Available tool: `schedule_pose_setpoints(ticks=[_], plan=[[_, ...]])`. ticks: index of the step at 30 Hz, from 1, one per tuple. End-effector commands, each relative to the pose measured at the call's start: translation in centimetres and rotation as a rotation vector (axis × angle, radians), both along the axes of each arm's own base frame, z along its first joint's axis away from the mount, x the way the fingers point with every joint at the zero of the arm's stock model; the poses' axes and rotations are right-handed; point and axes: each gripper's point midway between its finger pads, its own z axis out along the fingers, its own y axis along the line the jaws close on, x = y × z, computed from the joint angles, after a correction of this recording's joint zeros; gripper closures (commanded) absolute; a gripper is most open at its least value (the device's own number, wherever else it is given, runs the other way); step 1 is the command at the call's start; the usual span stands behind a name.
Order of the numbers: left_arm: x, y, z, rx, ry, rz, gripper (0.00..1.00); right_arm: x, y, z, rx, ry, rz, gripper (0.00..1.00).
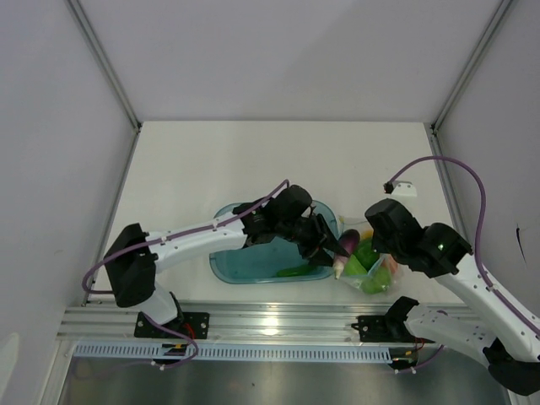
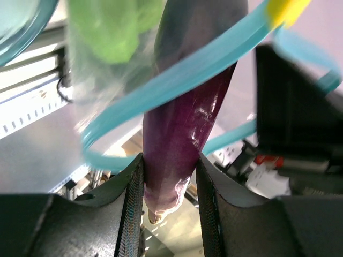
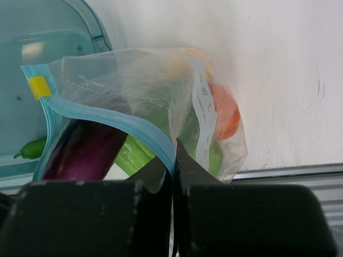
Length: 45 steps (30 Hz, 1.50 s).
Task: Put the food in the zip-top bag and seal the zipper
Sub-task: Place the fake vegetable in the zipper food storage bag.
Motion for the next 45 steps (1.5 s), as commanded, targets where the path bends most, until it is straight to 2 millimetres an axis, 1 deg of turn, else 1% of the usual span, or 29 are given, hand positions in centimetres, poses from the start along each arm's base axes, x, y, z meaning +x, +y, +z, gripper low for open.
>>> schedule_pose_setpoints(ticks=[1, 3, 4, 6, 7, 12, 13, 14, 15, 17, 19, 23, 24, 25, 26, 28, 30, 32, 34, 35, 40, 41, 43, 44, 45], plan=[[1.4, -1.8, 1.3, 0.011, -0.003, 0.019, 0.99, 0.5, 0.2, 0.9, 0.012, -0.037, -0.018, 1.0], [1.5, -2.5, 2.1, -0.011, -0.006, -0.005, 0.99, 0.6, 0.4, 1.1, 0.021, -0.04, -0.013, 1.0], [1.6, -2.8, 1.7, -0.013, -0.002, -0.01, 1.0, 0.6, 0.4, 1.4, 0.027, -0.046, -0.013, 1.0], [1.8, -3.3, 1.9, -0.028, 0.002, -0.01, 0.99, 0.6, 0.5, 1.5, 0.031, -0.047, -0.008, 1.0], [1.7, -3.4, 1.4, -0.018, 0.01, -0.015, 0.99, 0.6, 0.5, 1.6, 0.033, -0.049, -0.008, 1.0], [2.3, -3.6, 0.7, 0.012, 0.024, 0.017, 0.99, 0.5, 0.6, 1.6, 0.033, -0.049, -0.006, 1.0], [2.3, -3.8, 0.9, -0.001, 0.03, 0.012, 0.99, 0.6, 0.7, 1.6, 0.036, -0.048, -0.005, 1.0], [2.4, -4.1, 0.5, -0.002, 0.043, 0.014, 0.99, 0.5, 0.8, 1.5, 0.035, -0.044, -0.003, 1.0], [2.6, -4.5, 0.7, -0.014, 0.041, 0.012, 0.99, 0.5, 0.8, 1.5, 0.037, -0.045, -0.002, 1.0], [2.6, -5.1, 0.2, -0.01, 0.072, -0.003, 0.99, 0.4, 0.9, 1.5, 0.042, -0.043, 0.0, 1.0], [2.8, -5.7, 0.4, -0.026, 0.086, -0.012, 0.98, 0.3, 1.1, 1.7, 0.05, -0.045, 0.005, 1.0], [3.2, -6.3, 0.1, -0.014, 0.092, -0.008, 0.94, 0.2, 1.1, 1.7, 0.049, -0.045, 0.006, 1.0], [3.3, -6.5, -0.2, -0.01, 0.098, -0.012, 0.92, 0.2, 1.1, 1.7, 0.047, -0.046, 0.008, 1.0], [3.3, -6.7, -0.4, -0.013, 0.096, -0.014, 0.72, 0.2, 1.0, 1.8, 0.047, -0.047, 0.007, 1.0], [3.4, -6.8, -0.3, -0.025, 0.089, -0.018, 0.61, 0.2, 1.1, 1.7, 0.045, -0.046, 0.007, 1.0], [3.1, -6.9, -0.4, -0.031, 0.076, -0.025, 0.45, 0.3, 1.1, 1.9, 0.046, -0.05, 0.008, 1.0], [3.0, -7.0, -0.4, -0.04, 0.049, -0.033, 0.36, 0.4, 1.1, 1.9, 0.042, -0.049, 0.01, 1.0], [3.0, -6.7, 0.0, -0.047, 0.006, -0.036, 0.32, 0.3, 1.1, 1.9, 0.042, -0.048, 0.012, 1.0], [3.0, -6.4, -0.1, -0.031, -0.021, -0.033, 0.25, 0.3, 1.1, 1.9, 0.041, -0.047, 0.012, 1.0], [2.8, -6.3, 0.2, -0.033, -0.027, -0.039, 0.25, 0.3, 1.1, 1.9, 0.041, -0.047, 0.012, 1.0], [2.1, -5.9, 0.9, -0.052, -0.072, -0.079, 0.23, 0.3, 1.0, 2.2, 0.034, -0.051, 0.011, 1.0], [2.1, -5.6, 1.3, -0.056, -0.089, -0.082, 0.23, 0.3, 0.9, 2.3, 0.032, -0.05, 0.008, 1.0], [1.8, -5.0, 0.9, -0.046, -0.12, -0.103, 0.23, 0.3, 0.7, 2.4, 0.03, -0.053, -0.001, 1.0], [1.6, -4.9, 1.2, -0.062, -0.135, -0.116, 0.23, 0.1, 0.3, 2.4, 0.019, -0.05, -0.011, 1.0], [1.2, -4.4, 1.6, -0.087, -0.154, -0.128, 0.23, 0.1, 0.1, 2.8, 0.02, -0.057, -0.018, 1.0]])
